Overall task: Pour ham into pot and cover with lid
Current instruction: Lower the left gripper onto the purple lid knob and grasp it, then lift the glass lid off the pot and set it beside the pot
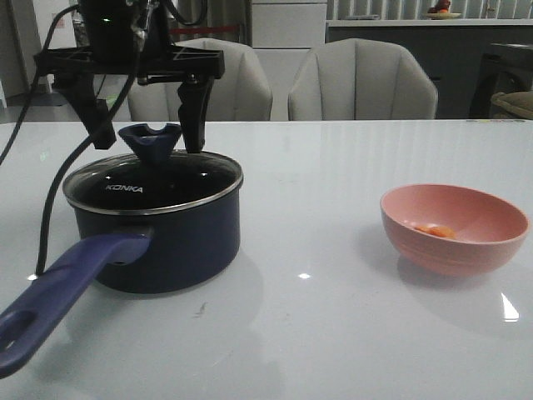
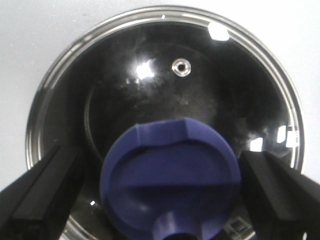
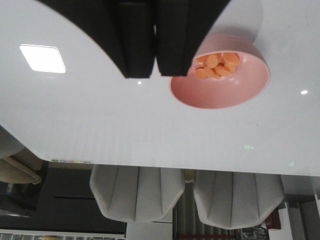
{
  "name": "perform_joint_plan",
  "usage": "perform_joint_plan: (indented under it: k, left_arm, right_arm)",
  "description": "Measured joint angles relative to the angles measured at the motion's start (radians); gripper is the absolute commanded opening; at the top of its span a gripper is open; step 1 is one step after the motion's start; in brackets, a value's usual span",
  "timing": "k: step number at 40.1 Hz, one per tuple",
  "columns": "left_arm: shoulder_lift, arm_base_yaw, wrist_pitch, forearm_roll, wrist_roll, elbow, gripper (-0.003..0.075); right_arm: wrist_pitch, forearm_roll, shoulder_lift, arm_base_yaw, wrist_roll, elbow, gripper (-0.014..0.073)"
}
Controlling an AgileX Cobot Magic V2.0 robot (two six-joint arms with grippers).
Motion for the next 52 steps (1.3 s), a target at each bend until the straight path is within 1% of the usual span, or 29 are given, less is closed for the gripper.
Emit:
perform_joint_plan:
  k: [2, 4, 6, 13, 15, 17, 31, 37, 46, 52]
  left_arm:
    - [0.006, 0.000, -0.006, 0.000, 0.000, 0.000, 0.0633]
    - [0.010, 0.000, -0.010, -0.002, 0.000, 0.000, 0.0608]
    - [0.013, 0.000, -0.016, -0.002, 0.000, 0.000, 0.0560]
    - [0.017, 0.000, -0.023, -0.011, 0.000, 0.000, 0.0330]
    - [0.017, 0.000, -0.023, -0.011, 0.000, -0.002, 0.0293]
    - [0.017, 0.000, -0.021, -0.011, 0.000, -0.002, 0.0273]
    - [0.021, 0.000, -0.001, -0.013, -0.002, -0.019, 0.0266]
    - [0.025, 0.000, 0.039, -0.003, -0.002, -0.073, 0.0265]
    - [0.013, 0.002, 0.044, -0.001, 0.014, -0.124, 0.0257]
    - [-0.032, 0.030, 0.048, 0.036, 0.089, -0.119, 0.0257]
  right_arm:
    - [0.000, 0.000, 0.000, 0.000, 0.000, 0.000, 0.0152]
    - [0.000, 0.000, 0.000, 0.000, 0.000, 0.000, 0.0152]
    - [0.000, 0.000, 0.000, 0.000, 0.000, 0.000, 0.0152]
    - [0.000, 0.000, 0.000, 0.000, 0.000, 0.000, 0.0152]
    - [0.000, 0.000, 0.000, 0.000, 0.000, 0.000, 0.0152]
    - [0.000, 0.000, 0.000, 0.000, 0.000, 0.000, 0.0152]
    - [0.000, 0.000, 0.000, 0.000, 0.000, 0.000, 0.0152]
    - [0.000, 0.000, 0.000, 0.000, 0.000, 0.000, 0.0152]
    - [0.000, 0.000, 0.000, 0.000, 0.000, 0.000, 0.0152]
    - [0.000, 0.000, 0.000, 0.000, 0.000, 0.000, 0.0152]
